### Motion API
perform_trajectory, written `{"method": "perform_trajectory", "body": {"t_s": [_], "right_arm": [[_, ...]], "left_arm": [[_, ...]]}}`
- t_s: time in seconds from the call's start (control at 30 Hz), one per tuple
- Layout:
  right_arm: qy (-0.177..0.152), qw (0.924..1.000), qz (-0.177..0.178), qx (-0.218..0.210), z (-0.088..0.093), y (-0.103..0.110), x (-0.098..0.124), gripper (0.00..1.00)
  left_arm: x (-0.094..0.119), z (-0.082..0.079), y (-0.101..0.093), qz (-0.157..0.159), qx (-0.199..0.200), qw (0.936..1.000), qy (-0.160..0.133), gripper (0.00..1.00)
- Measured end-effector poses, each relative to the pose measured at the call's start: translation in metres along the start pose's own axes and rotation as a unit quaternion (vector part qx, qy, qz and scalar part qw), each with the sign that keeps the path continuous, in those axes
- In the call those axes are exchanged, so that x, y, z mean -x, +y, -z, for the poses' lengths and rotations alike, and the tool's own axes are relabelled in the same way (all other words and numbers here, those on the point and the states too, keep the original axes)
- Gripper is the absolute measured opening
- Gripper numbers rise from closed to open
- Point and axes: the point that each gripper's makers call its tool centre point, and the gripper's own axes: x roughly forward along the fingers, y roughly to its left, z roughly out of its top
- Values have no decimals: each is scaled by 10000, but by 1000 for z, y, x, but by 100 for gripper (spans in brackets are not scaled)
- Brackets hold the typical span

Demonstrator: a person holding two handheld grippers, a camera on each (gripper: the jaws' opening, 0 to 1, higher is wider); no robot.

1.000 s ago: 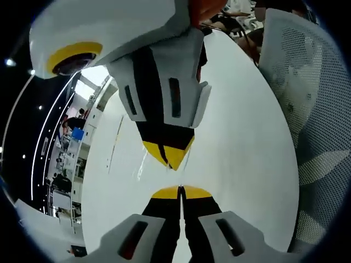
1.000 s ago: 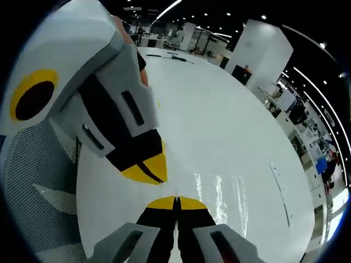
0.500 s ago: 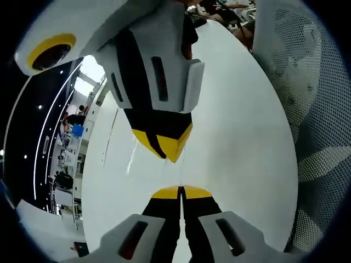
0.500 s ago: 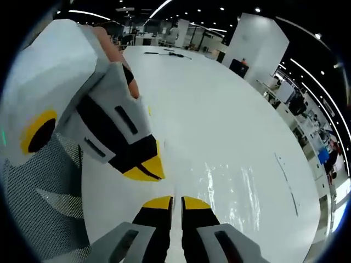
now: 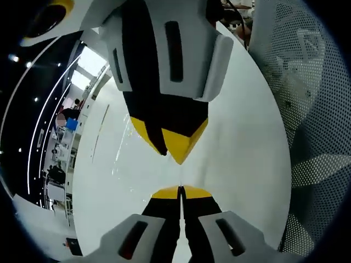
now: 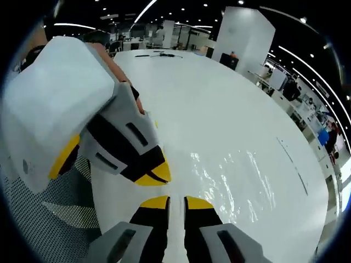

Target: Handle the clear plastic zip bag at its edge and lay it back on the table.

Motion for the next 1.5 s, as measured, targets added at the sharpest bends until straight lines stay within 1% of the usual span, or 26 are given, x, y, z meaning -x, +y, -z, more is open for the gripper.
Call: {"method": "perform_trajectory", "body": {"t_s": [0.17,0.3,0.43,0.5,0.53,0.57,0.6,0.63,0.73,0.83,0.97,1.0,1.1,1.13,1.17,1.23,1.27,1.3,1.33,1.37,1.4,1.43,1.47,1.5], "right_arm": [[8,9999,5,-122,4,-1,1,7],[-12,9997,-31,-256,5,0,3,7],[-30,9994,-23,-344,7,-3,2,9],[-76,9990,-22,-445,7,-2,3,10],[-149,9984,-13,-538,3,-2,7,11],[-162,9984,-4,-545,3,-3,7,13],[-174,9984,-6,-536,2,-3,6,16],[-172,9984,-4,-541,2,-3,6,18],[-204,9983,-15,-552,3,-3,8,22],[-284,9975,6,-643,5,-7,10,25],[-382,9960,56,-807,6,-10,16,29],[-394,9957,66,-838,8,-11,17,29],[-470,9944,107,-936,9,-12,23,31],[-551,9934,114,-1004,7,-11,27,32],[-613,9927,126,-1028,7,-12,30,34],[-731,9907,171,-1132,6,-15,32,40],[-824,9872,175,-1353,6,-15,33,42],[-899,9848,160,-1476,8,-19,34,42],[-935,9836,169,-1532,11,-21,36,43],[-940,9833,185,-1547,13,-21,38,44],[-961,9823,205,-1598,16,-22,41,44],[-976,9818,224,-1616,18,-22,43,45],[-980,9812,251,-1646,23,-24,44,46],[-980,9809,262,-1657,24,-25,44,48]], "left_arm": [[-1,0,1,38,46,10000,33,0],[-2,3,-4,206,24,9997,121,0],[4,1,-5,256,285,9992,57,2],[7,0,-4,248,336,9991,28,4],[7,1,-4,252,405,9989,3,5],[8,1,-2,253,553,9981,-5,8],[9,2,-1,238,790,9966,-27,12],[10,2,-1,260,900,9956,-45,13],[19,2,5,238,988,9948,-97,15],[25,3,9,229,1249,9918,-154,22],[32,6,12,252,1472,9886,-215,32],[32,6,12,252,1484,9884,-217,32],[37,7,13,264,1685,9848,-320,34],[39,7,15,241,1741,9838,-351,34],[41,7,15,243,1821,9822,-390,35],[42,10,18,146,1853,9817,-409,38],[41,13,19,126,1863,9815,-411,40],[41,15,19,143,2003,9787,-437,41],[42,16,20,144,2222,9735,-525,42],[44,16,21,133,2271,9722,-553,43],[48,16,22,128,2402,9684,-655,43],[50,17,24,113,2471,9665,-692,44],[51,22,26,15,2494,9662,-658,45],[51,24,27,-18,2494,9662,-648,46]]}}
